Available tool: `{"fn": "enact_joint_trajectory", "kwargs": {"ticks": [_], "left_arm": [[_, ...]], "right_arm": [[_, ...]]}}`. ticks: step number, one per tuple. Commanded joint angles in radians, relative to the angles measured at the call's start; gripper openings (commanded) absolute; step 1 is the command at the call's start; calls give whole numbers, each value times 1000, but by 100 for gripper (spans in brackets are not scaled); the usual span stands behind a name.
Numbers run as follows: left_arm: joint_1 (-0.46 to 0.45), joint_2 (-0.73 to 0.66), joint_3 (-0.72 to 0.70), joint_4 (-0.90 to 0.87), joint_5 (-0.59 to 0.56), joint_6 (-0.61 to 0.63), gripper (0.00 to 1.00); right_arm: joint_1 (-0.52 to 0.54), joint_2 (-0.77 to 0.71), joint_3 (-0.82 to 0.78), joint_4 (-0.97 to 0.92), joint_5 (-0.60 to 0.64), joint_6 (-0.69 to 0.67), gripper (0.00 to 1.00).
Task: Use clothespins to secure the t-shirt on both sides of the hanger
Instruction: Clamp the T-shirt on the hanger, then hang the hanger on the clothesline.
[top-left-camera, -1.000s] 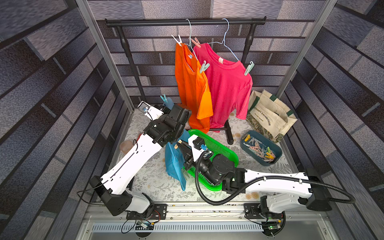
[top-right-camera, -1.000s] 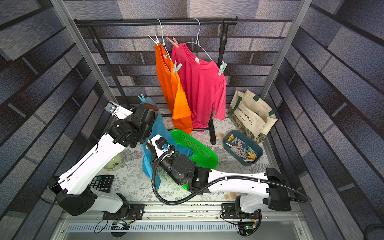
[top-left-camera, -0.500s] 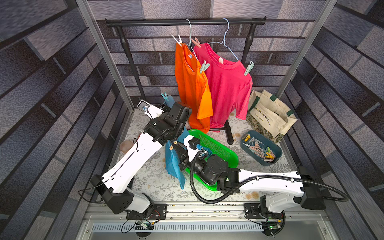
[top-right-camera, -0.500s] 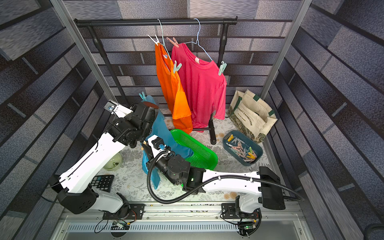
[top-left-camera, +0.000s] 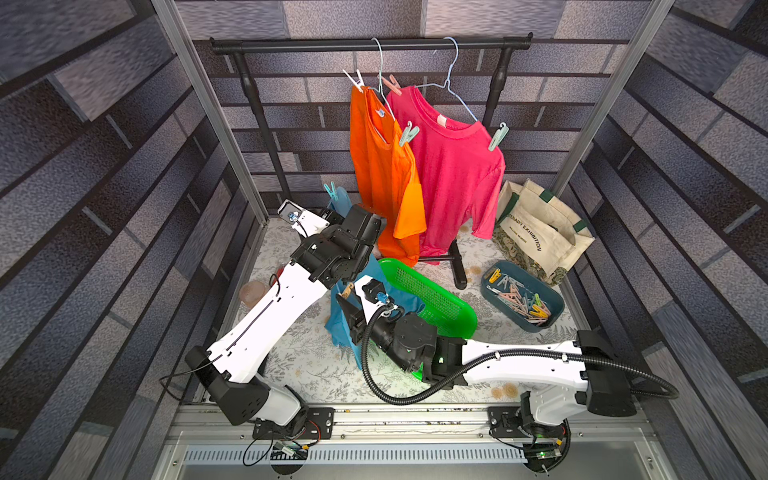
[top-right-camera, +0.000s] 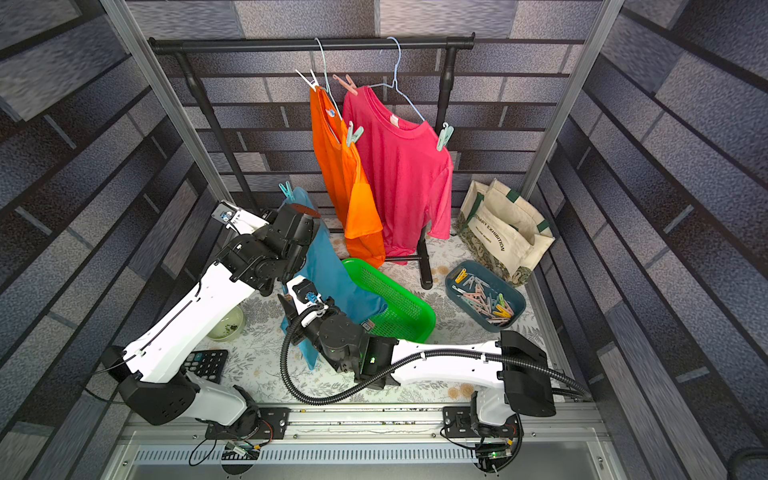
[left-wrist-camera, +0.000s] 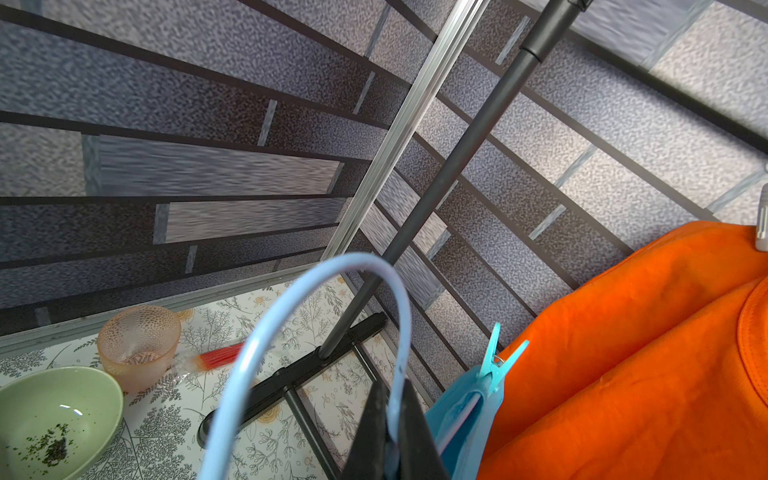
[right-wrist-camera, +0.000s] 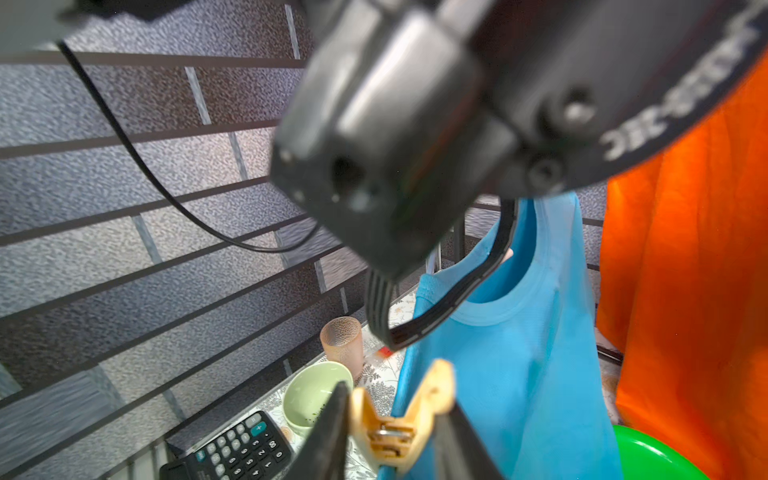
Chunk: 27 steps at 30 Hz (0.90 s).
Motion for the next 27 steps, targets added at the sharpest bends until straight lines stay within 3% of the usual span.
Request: {"fn": "enact_joint_trajectory", "kwargs": {"ticks": [1,4,7,11,15,17,20,24,27], "left_arm": [[11,-19,23,-21,-13,-10,0],[30,-54,-14,38,34,57,0],[78,-125,-84,129,182,145,0],[124,-241,-191,304,316,339,0],[136,-320,-224,418,442,620,0],[141,-346,-231,452,564,740,0],[143,-379,-244,467,803,877,0],[145,-399,-236,415,1132,994,0],[143,-397,-200,343,1280,1044,0]], "right_arm": [[8,-3,43,-56,7,-19,64],[8,-50,68,-162,-45,-17,71],[8,-108,102,-310,-132,-9,74],[8,-183,158,-514,-295,-3,78],[6,-272,184,-678,-399,-9,82],[4,-313,206,-759,-420,-26,83],[-36,-364,260,-922,-467,-61,75],[-207,-408,283,-1129,-551,-47,69],[-313,-443,264,-1224,-616,-55,66]]}}
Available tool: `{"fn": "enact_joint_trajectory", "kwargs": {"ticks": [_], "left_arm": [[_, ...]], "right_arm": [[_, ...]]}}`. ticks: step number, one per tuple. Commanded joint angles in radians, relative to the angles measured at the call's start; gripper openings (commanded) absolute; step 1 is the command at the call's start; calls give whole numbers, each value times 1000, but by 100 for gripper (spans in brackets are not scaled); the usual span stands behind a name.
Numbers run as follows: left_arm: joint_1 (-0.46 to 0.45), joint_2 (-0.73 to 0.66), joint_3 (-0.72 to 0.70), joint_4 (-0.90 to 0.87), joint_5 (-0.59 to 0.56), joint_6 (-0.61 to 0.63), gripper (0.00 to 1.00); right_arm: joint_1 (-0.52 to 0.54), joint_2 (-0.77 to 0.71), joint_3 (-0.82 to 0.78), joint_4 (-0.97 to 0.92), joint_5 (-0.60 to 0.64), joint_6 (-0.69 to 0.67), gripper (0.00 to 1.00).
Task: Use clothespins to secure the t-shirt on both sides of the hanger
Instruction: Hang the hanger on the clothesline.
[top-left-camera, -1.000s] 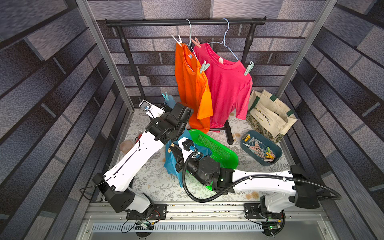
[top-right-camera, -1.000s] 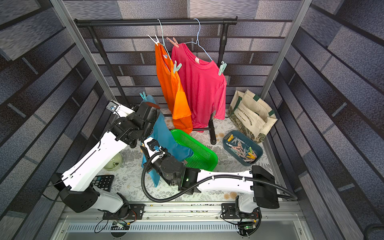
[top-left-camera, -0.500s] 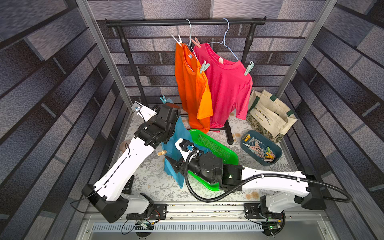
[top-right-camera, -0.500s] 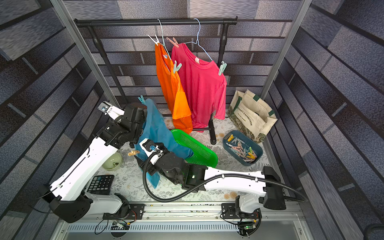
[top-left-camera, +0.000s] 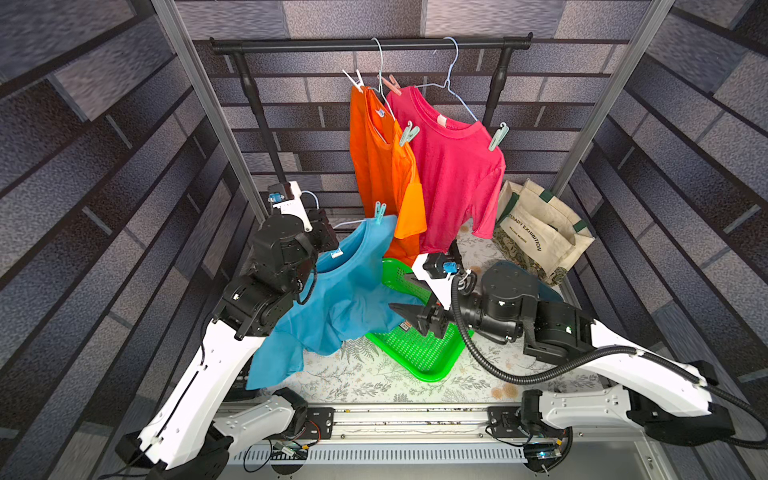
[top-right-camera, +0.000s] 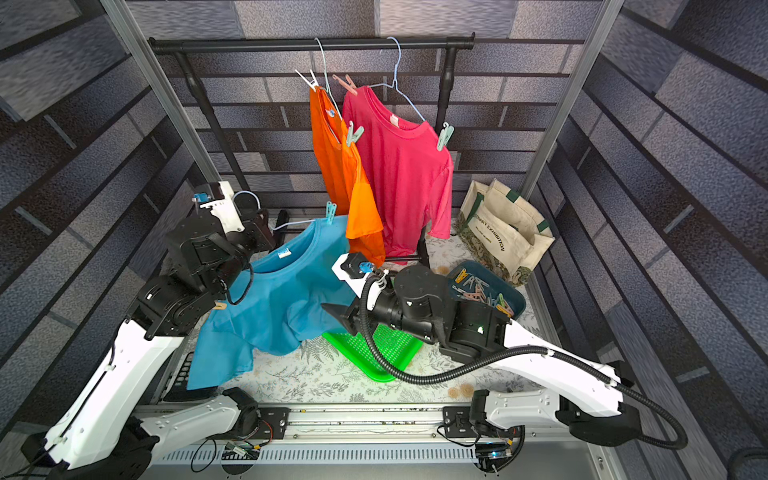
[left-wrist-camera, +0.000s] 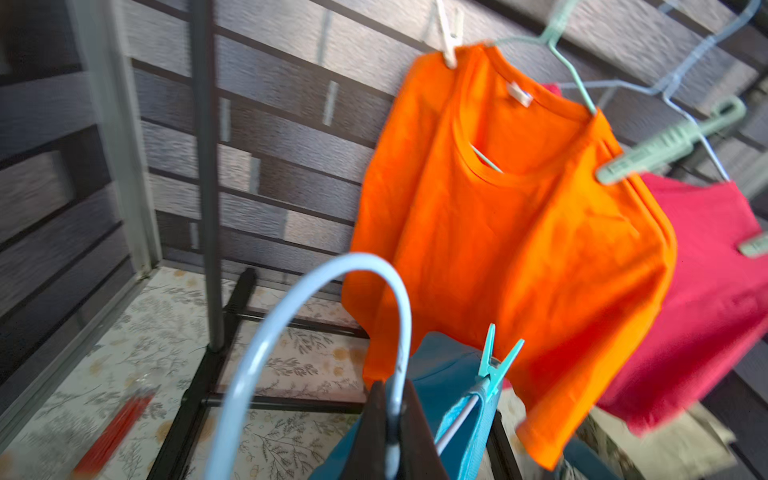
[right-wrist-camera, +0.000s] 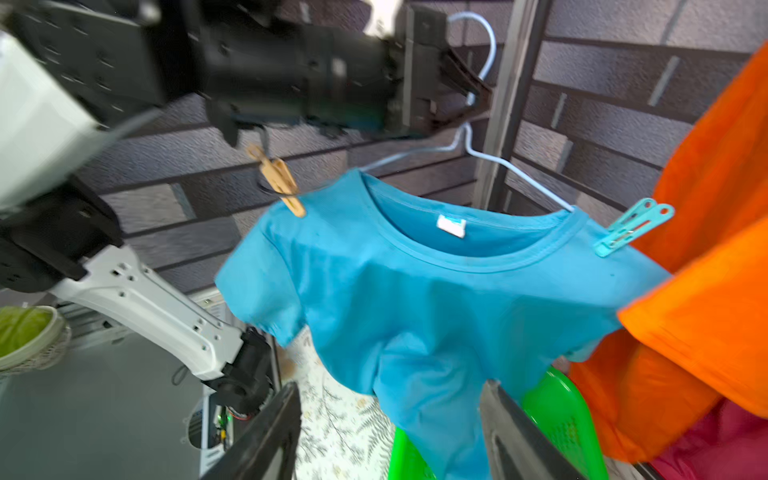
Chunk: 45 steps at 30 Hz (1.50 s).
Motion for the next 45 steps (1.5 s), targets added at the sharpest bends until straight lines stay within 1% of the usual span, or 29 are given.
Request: {"fn": "enact_joint_trajectory", "kwargs": {"ticks": [1,4,7,10,12,16,17,21,27,31,34,36,37,38,40,41,42,43,45], "left_arm": [[0,-5,37,-64,299,154,0],[1,-26,42,-77,390,194,0],[6,-53,33,-65,476,222,0],[12,-68,34,-66,546,241,0],[20,-67,44,-80,595,246,0],[33,-63,62,-97,676,247,0],[35,-64,66,-100,691,247,0],[56,-75,71,-107,740,247,0],[96,-85,88,-123,818,235,0],[125,-87,88,-116,856,220,0],[149,-84,83,-93,888,201,0],[160,-78,85,-85,907,191,0],[164,-74,86,-78,915,185,0],[169,-69,89,-72,923,181,0],[173,-60,94,-62,939,173,0],[173,-53,98,-60,946,169,0],[174,-50,101,-57,947,165,5],[175,-47,99,-48,943,159,21],[175,-49,90,-25,909,144,79]], "right_arm": [[-87,-33,-7,-223,-94,-13,65],[-152,-80,-14,-283,-105,-28,65],[-250,-134,-34,-319,-151,-34,65],[-370,-153,-29,-339,-270,-37,65],[-420,-127,1,-360,-351,-51,64],[-473,-30,65,-413,-504,-97,61],[-489,-4,75,-424,-563,-108,60],[-537,65,84,-404,-752,-128,57],[-585,84,58,-342,-889,-114,53],[-602,88,29,-314,-998,-86,46],[-601,100,-2,-292,-1066,-48,43],[-602,109,-23,-280,-1091,-30,37],[-601,114,-32,-273,-1099,-21,31],[-602,118,-41,-265,-1110,-14,23],[-602,120,-52,-239,-1125,6,0],[-601,117,-57,-222,-1123,17,0],[-602,112,-61,-206,-1121,25,0],[-602,105,-63,-188,-1108,37,0],[-602,88,-64,-157,-1076,60,0]]}}
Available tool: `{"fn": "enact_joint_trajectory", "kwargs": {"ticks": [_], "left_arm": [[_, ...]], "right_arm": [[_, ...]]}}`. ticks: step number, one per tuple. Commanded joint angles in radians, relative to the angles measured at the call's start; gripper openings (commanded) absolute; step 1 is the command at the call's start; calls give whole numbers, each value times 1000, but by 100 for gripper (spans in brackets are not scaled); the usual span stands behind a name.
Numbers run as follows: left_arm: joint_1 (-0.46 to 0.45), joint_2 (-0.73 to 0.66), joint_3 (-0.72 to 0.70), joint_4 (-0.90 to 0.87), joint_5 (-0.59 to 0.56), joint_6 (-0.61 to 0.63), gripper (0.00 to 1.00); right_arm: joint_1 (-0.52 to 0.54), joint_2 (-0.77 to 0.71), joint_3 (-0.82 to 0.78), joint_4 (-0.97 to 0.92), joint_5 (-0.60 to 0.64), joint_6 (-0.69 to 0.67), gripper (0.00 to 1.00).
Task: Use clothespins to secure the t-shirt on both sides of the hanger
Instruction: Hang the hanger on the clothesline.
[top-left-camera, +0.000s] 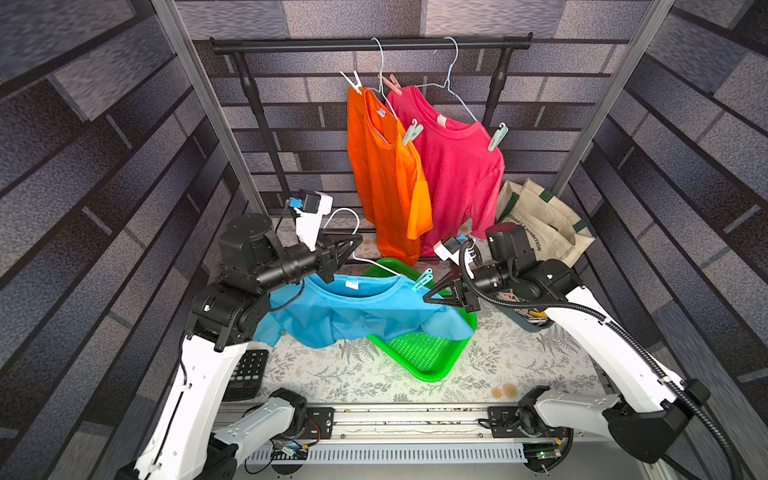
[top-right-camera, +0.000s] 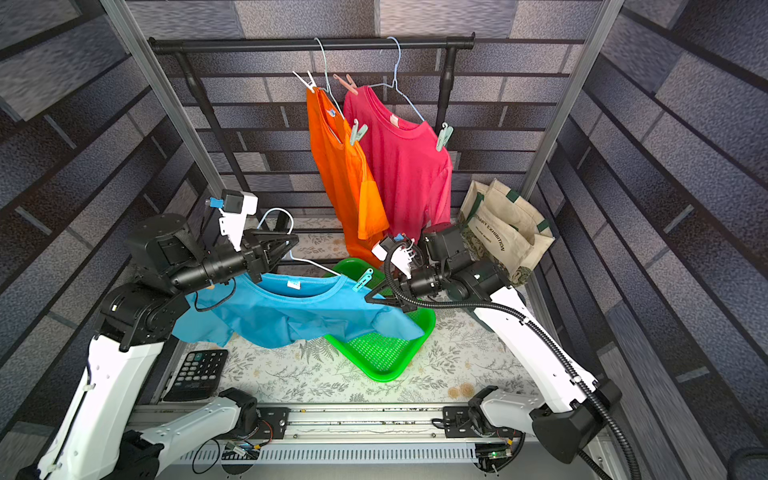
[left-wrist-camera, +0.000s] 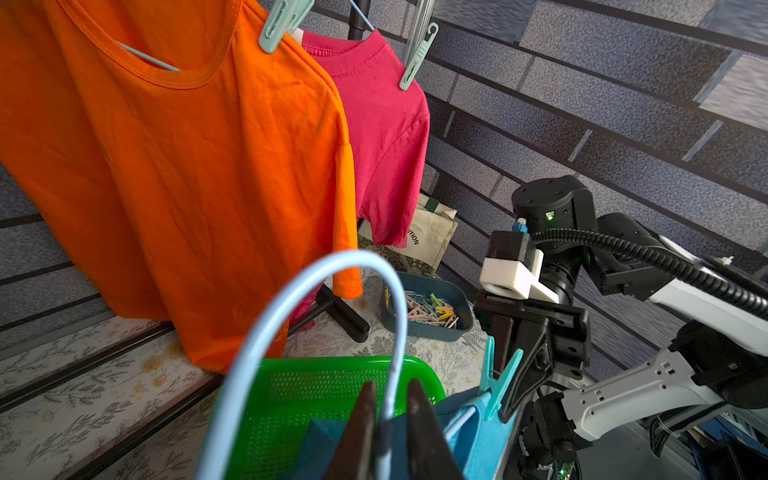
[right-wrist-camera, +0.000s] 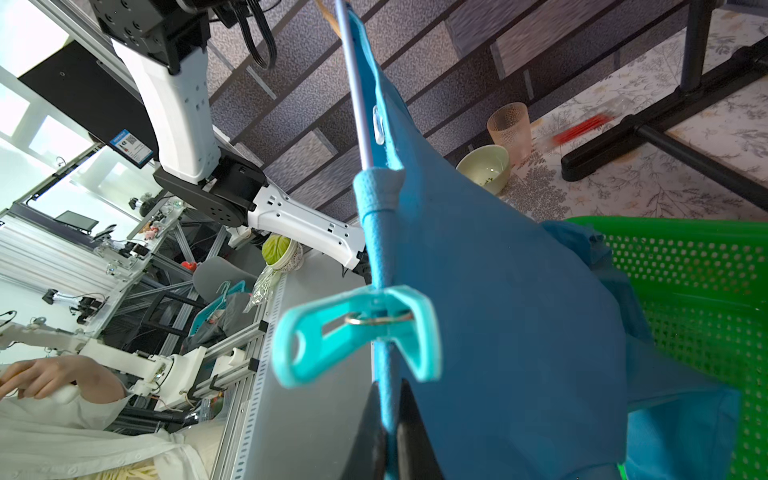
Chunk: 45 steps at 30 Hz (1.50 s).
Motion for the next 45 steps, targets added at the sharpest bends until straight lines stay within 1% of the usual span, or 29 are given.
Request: {"fn": "enact_joint_trajectory", "kwargs": {"ticks": [1,3,4,6,9,10,11,13,15,18,21,26,29,36,42,45], "left_arm": [[-1,-10,22,88,-10,-47,100],[0,-4,31,93,-105,-54,100],[0,2,39,95,-184,-62,100],[0,3,45,110,-415,-109,100],[-1,-27,-7,162,-816,-143,100],[2,-48,-45,191,-908,-149,100],[7,-66,-65,215,-954,-152,100],[17,-105,-124,262,-978,-159,100],[18,-122,-150,275,-982,-153,100],[19,-120,-146,231,-995,-148,100],[20,-128,-163,185,-996,-156,100],[20,-187,-243,171,-1015,-164,100],[20,-222,-274,153,-1029,-169,100],[22,-285,-317,90,-1051,-177,100],[25,-298,-328,56,-1053,-179,100],[26,-301,-331,50,-1050,-183,100]], "right_arm": [[-6,-32,-8,79,49,75,0],[-5,-41,6,86,116,95,0],[-5,-42,14,82,162,104,0],[-6,-39,30,67,244,119,0],[-6,-35,30,76,336,151,0],[-6,-35,28,86,361,166,0],[-6,-35,26,93,382,179,0],[-5,-35,31,121,412,210,0],[-5,-34,44,153,446,243,0],[0,-17,99,178,503,277,0],[25,20,194,178,570,269,0],[98,130,418,132,683,203,0],[128,222,587,106,736,181,0],[134,434,967,121,856,212,0],[137,649,1313,114,940,230,0],[138,715,1379,148,957,252,0]]}}
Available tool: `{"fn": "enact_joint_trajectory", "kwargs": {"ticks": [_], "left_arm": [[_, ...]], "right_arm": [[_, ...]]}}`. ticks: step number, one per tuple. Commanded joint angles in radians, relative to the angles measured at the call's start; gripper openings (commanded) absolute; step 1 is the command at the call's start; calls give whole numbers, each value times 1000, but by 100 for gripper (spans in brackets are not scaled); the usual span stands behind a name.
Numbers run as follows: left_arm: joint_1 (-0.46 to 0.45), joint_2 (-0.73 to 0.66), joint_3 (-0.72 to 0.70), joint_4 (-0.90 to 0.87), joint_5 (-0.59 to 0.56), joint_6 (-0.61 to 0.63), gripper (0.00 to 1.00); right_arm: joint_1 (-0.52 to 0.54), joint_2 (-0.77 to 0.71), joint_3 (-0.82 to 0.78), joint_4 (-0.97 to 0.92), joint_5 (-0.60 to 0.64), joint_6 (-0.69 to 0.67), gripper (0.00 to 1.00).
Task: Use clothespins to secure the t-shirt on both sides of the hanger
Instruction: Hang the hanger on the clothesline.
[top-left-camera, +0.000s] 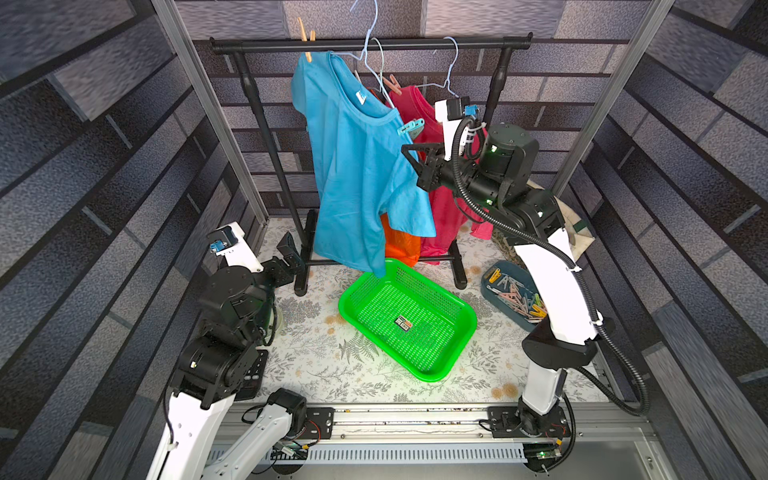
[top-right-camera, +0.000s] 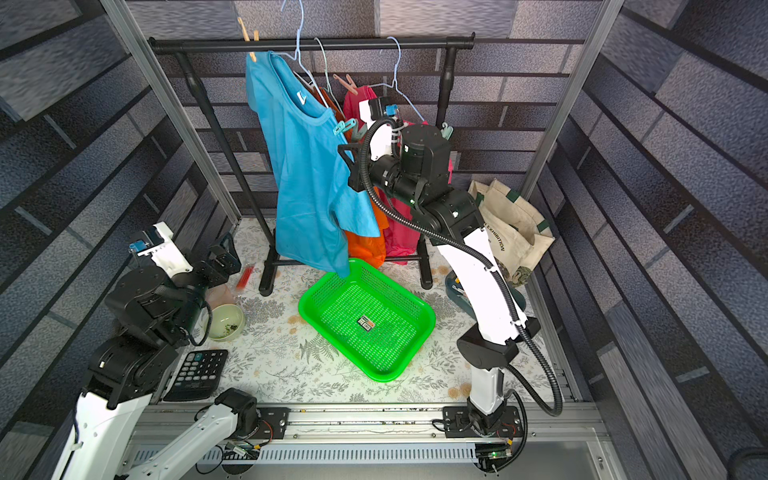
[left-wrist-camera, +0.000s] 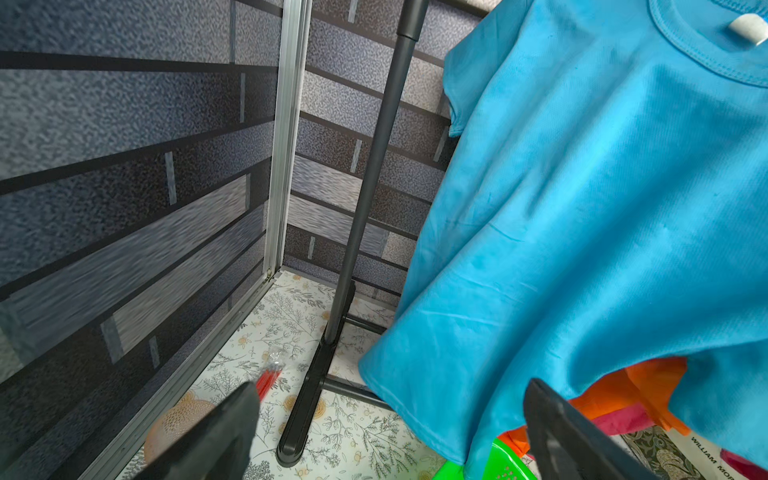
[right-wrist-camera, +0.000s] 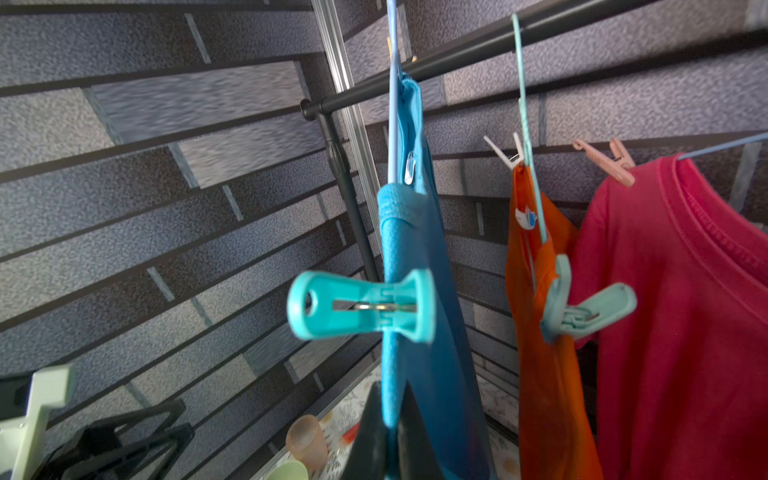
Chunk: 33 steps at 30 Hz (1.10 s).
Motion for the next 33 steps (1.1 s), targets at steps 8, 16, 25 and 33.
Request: {"fn": "enact_joint_trajectory", "kwargs": {"ticks": [8,16,25,33], "left_arm": [[7,-11,-22,-40,-15,-16,100],[9,-16,-41,-48,-18,-27,100],[11,17,-41,-53,0,-58,100],[11,57,-34,-66,9,-86,100]], "right_arm": [[26,163,71,191,49,86,0],[45,298,121,185,-22,109,0],[66,369,121,136,-167,79,4],[66,241,64,42,-145,7,66]]}}
